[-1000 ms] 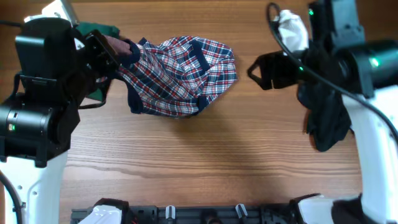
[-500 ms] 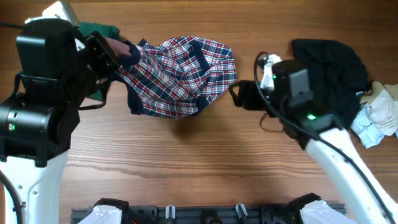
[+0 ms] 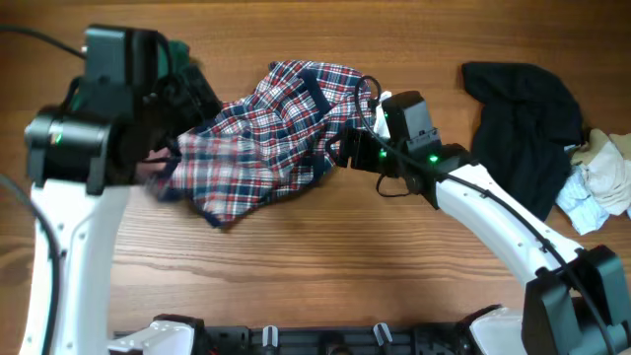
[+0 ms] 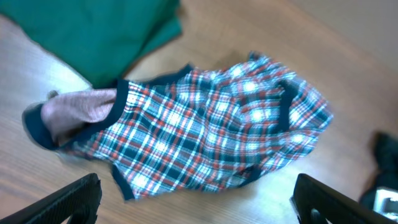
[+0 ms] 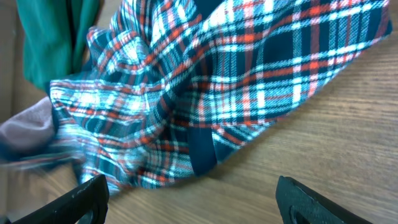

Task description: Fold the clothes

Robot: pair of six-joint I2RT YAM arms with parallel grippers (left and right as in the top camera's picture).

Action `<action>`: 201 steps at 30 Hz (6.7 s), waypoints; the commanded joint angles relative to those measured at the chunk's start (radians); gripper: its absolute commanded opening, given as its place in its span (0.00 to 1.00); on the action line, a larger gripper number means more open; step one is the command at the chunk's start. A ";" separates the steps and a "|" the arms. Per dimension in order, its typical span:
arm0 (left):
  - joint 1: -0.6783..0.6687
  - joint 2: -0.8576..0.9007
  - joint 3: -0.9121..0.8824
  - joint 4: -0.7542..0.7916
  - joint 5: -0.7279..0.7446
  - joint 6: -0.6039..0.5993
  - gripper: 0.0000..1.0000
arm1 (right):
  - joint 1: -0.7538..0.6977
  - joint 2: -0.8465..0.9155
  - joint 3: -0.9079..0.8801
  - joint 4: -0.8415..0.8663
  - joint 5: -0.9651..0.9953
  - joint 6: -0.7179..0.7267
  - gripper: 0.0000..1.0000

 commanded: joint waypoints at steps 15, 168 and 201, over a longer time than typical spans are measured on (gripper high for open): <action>-0.388 0.027 -0.399 -0.151 -0.036 -0.444 0.89 | -0.085 -0.028 0.000 -0.052 -0.105 -0.275 0.86; -0.140 -0.569 -0.269 0.877 -0.327 -0.179 0.04 | -0.005 0.029 0.253 -0.150 -0.312 -0.642 0.04; -0.140 -0.403 -0.269 0.100 -0.338 0.108 0.23 | -0.249 -0.022 0.873 -1.041 0.233 -0.657 0.04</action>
